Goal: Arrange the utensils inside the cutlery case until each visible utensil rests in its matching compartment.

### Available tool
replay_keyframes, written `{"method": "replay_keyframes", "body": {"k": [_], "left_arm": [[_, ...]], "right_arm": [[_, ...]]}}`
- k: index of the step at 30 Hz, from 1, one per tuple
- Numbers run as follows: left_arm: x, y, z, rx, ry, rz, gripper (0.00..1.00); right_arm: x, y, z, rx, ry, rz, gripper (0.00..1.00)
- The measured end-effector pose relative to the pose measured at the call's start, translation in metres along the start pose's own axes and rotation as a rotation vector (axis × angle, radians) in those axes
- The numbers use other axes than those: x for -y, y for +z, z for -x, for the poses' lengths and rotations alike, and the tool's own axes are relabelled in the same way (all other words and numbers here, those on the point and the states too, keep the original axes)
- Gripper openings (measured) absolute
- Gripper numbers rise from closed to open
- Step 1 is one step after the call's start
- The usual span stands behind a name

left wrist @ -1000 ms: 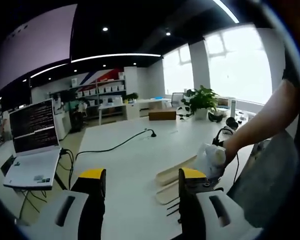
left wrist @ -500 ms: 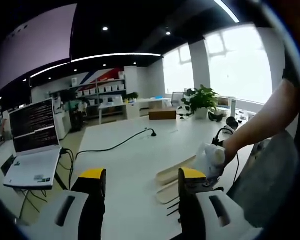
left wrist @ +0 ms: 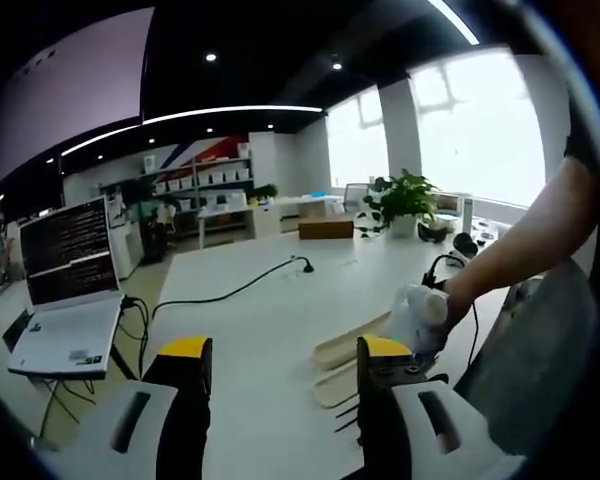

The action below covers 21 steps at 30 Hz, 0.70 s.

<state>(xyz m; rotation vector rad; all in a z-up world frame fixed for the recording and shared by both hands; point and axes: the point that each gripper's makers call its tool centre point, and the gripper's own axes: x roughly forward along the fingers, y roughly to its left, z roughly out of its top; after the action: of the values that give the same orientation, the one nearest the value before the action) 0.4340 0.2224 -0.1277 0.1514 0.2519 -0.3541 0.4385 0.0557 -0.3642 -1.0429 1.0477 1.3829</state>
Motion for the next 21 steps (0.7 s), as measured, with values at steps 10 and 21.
{"method": "replay_keyframes", "body": {"k": [10,21], "left_arm": [[0.0001,-0.0001,-0.0003,-0.001,0.000,-0.001,0.60],[-0.0004,-0.0005,-0.0002,0.001,0.001,-0.003,0.59]], "right_arm": [[-0.0012,-0.0011,0.0009,-0.015,-0.031,0.011,0.00],[-0.0024,-0.0030,0.0012,-0.028,-0.028,-0.026,0.00]]}}
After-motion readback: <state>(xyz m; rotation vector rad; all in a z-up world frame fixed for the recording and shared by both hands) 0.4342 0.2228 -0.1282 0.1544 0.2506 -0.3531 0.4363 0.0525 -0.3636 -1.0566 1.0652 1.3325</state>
